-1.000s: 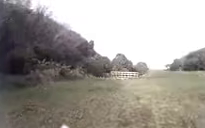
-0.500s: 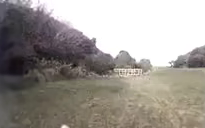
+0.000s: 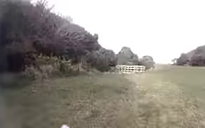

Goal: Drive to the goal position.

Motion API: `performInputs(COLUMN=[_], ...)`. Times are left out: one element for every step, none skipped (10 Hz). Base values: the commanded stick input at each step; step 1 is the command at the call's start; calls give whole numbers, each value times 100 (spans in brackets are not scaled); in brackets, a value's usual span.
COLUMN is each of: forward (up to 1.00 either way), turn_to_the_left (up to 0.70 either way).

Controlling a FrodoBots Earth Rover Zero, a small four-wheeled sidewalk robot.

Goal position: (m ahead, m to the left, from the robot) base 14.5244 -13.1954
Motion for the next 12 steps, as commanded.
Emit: performInputs(forward=[85, 85, 85, 85, 85, 85, 85, 85, 85, 85, 85, 85], turn_to_the_left=[-34, -34, -34, -34, -34, -34, -34, -34, -34, 0, 0, 0])
